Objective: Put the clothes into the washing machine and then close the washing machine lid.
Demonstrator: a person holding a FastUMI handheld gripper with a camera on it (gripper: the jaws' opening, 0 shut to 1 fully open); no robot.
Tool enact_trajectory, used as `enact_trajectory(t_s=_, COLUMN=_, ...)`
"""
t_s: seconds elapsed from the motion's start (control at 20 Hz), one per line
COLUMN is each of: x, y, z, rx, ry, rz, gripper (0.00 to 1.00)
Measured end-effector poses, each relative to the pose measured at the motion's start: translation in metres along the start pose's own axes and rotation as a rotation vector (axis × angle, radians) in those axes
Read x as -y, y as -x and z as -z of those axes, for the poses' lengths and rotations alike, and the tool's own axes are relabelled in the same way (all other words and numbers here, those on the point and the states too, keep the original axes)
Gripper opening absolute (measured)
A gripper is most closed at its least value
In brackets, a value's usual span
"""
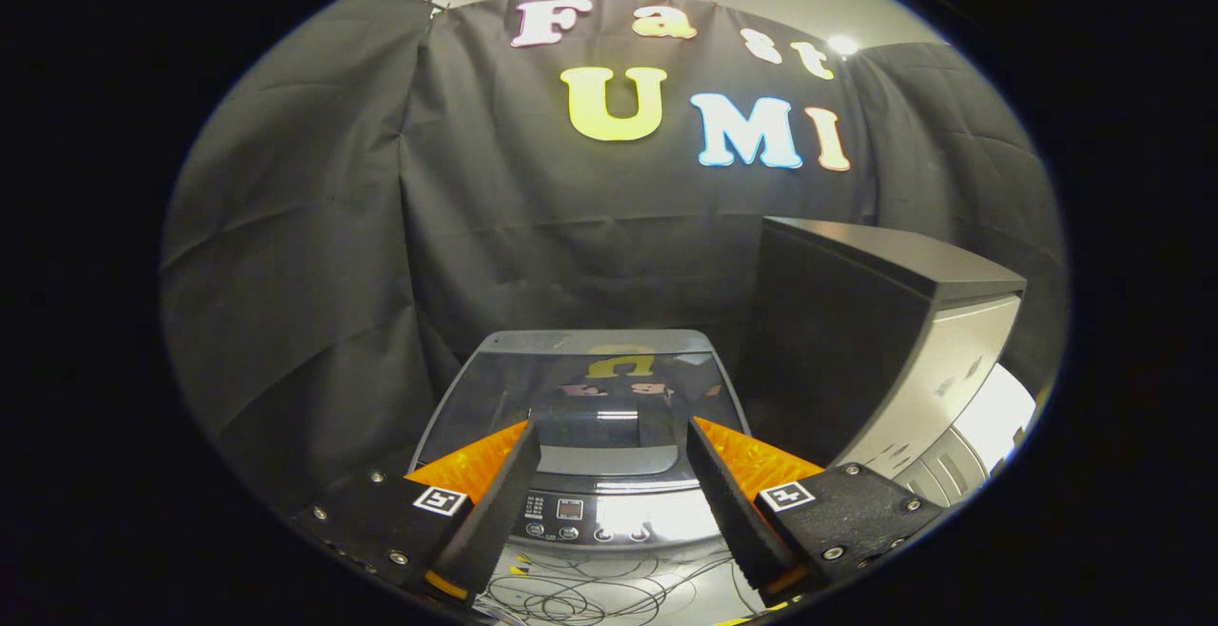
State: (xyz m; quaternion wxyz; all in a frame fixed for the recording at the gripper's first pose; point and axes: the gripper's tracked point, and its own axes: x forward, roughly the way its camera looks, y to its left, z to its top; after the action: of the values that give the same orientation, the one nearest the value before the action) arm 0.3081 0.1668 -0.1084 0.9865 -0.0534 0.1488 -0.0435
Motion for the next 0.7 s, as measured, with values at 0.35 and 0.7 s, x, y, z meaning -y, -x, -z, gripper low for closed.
enact_trajectory(t_s=0.35, x=0.057, y=0.099, z=-0.027, rx=0.064, ry=0.050, rz=-0.028, gripper=0.96)
enact_trajectory(t_s=0.7, x=0.117, y=0.190, z=-0.034, rx=0.114, ry=0.071, rz=-0.045, gripper=0.96)
